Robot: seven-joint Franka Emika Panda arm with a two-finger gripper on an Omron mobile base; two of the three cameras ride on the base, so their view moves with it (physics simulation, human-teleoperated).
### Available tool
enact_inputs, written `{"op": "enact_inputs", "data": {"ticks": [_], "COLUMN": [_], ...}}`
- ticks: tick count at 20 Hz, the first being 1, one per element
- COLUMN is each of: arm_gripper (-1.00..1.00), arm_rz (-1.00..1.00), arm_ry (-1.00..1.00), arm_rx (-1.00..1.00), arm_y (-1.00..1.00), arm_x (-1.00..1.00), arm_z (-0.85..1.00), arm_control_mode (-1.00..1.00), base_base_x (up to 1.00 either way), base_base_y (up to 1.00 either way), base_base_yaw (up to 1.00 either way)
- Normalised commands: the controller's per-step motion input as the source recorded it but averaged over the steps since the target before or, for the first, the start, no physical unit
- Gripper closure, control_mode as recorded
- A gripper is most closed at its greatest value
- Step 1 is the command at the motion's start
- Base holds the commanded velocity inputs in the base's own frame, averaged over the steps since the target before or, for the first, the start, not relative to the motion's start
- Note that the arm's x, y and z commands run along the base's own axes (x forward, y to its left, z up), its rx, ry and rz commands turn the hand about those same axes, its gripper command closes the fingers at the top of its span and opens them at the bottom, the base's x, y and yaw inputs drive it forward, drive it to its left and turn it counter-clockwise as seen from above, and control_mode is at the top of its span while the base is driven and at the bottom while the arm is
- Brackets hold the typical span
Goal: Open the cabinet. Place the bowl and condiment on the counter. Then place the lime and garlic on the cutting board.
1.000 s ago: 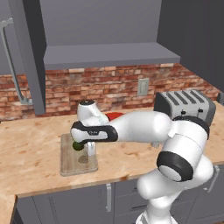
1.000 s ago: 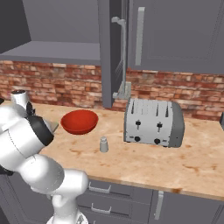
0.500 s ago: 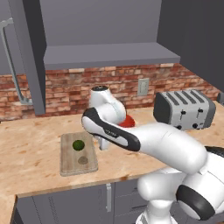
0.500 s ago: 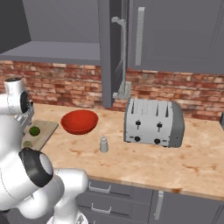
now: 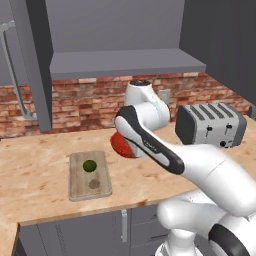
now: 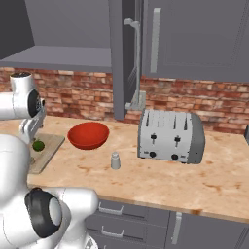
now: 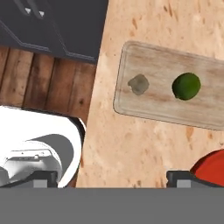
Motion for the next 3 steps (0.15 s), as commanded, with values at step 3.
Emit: {"op": "enact_inputs", "data": {"ticks": [3], "arm_gripper": [-1.0], "arm_rz": [0.0], "arm_ry": [-0.07], "arm_rx": [0.0], "arm_y": [-0.42], "arm_x": [-0.02], "arm_z": [0.47], "arm_control_mode": [-1.0], "base_base_x": [0.0], "base_base_y": [0.0], "base_base_yaw": [0.0]}}
